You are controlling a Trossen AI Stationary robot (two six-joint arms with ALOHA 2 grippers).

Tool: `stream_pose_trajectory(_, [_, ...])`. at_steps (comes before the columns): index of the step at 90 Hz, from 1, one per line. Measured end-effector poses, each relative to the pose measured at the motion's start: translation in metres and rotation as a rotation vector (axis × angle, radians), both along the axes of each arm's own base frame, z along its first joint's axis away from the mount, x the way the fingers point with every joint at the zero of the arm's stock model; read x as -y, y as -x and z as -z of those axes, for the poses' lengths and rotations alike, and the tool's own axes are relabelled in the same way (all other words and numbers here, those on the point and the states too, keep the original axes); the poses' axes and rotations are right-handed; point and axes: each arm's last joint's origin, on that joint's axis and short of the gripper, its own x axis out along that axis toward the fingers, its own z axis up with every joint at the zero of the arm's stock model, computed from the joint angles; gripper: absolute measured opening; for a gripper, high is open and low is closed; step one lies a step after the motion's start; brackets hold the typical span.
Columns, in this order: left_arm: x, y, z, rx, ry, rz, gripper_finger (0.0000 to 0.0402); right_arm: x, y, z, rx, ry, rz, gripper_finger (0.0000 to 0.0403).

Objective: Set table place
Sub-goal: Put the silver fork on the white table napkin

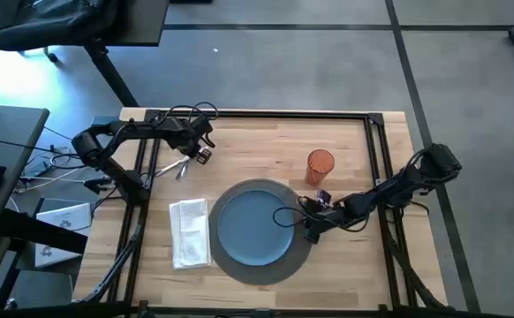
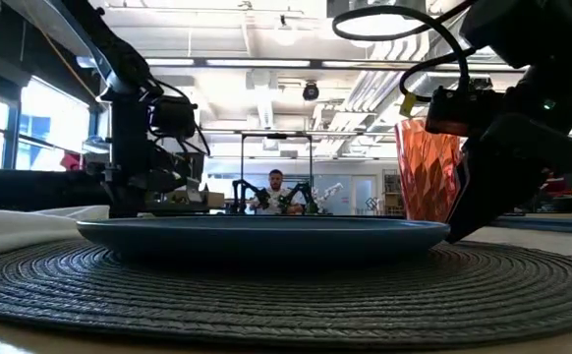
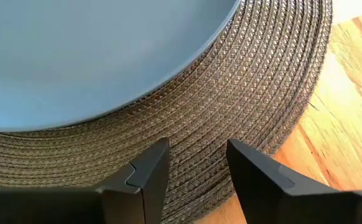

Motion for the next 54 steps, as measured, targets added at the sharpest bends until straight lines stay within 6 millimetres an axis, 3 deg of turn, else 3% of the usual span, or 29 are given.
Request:
stream_pose_trajectory(31, [-0.0017,-0.0014,0.0005,0.002,-0.025,0.011,0.0070,0.0001,0.0002,0.0001,-0.003,0.005,-0.005,0.0148])
stream_pose_trajectory(54, [0.0003,-0.0031,0.0006,-0.016,-0.039,0.041,0.0007,0.0005,0.0010,0.0005,-0.011,0.016,-0.002,0.0148])
